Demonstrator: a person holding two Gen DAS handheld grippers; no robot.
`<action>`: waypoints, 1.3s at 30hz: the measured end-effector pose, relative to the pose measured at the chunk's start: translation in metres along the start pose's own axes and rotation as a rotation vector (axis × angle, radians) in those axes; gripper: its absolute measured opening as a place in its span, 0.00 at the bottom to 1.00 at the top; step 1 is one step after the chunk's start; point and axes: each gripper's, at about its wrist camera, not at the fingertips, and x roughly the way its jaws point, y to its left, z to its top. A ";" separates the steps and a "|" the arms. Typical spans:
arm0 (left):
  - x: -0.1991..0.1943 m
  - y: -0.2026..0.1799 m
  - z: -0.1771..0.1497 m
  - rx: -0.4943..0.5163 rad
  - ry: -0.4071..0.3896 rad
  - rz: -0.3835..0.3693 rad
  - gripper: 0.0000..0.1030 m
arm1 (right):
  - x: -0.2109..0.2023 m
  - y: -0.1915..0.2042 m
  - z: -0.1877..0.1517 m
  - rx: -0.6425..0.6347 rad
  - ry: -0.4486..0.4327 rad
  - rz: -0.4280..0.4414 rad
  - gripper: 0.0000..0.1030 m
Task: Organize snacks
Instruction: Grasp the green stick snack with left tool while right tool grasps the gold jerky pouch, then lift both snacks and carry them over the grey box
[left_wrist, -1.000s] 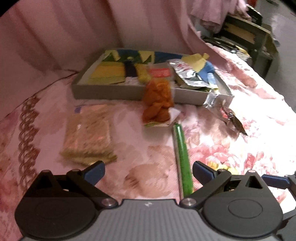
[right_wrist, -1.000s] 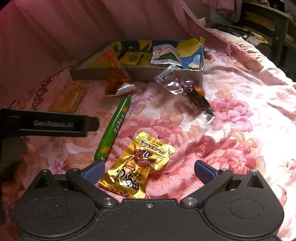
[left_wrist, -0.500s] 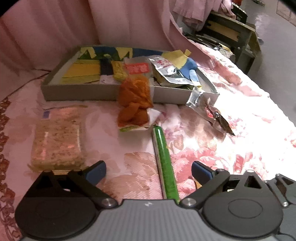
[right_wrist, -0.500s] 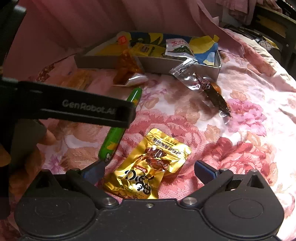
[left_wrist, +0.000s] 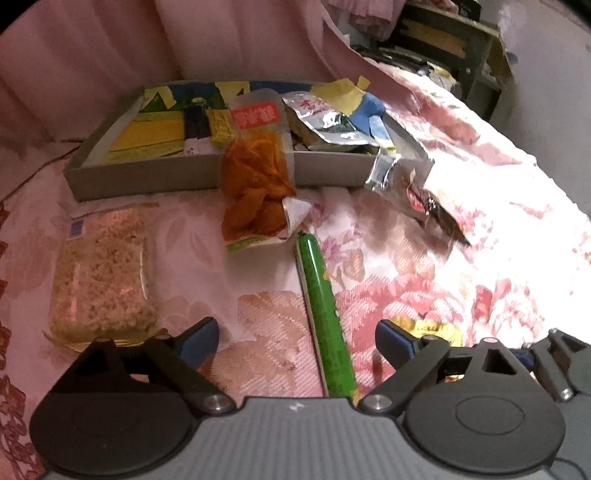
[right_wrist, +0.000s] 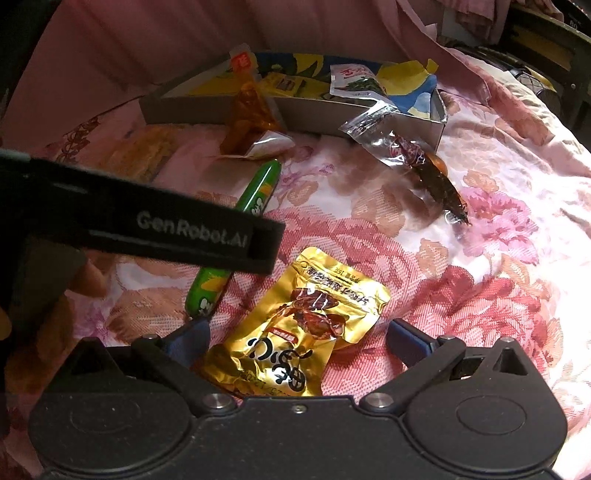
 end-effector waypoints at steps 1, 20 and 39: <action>0.000 -0.001 0.000 0.012 0.003 0.010 0.87 | 0.000 -0.001 0.000 0.006 0.006 0.003 0.99; -0.008 0.024 0.006 -0.048 0.033 0.019 0.49 | -0.005 -0.017 0.002 0.079 0.024 -0.061 0.97; -0.020 -0.004 -0.010 0.010 0.083 0.030 0.18 | -0.014 -0.021 0.001 0.146 0.024 -0.025 0.53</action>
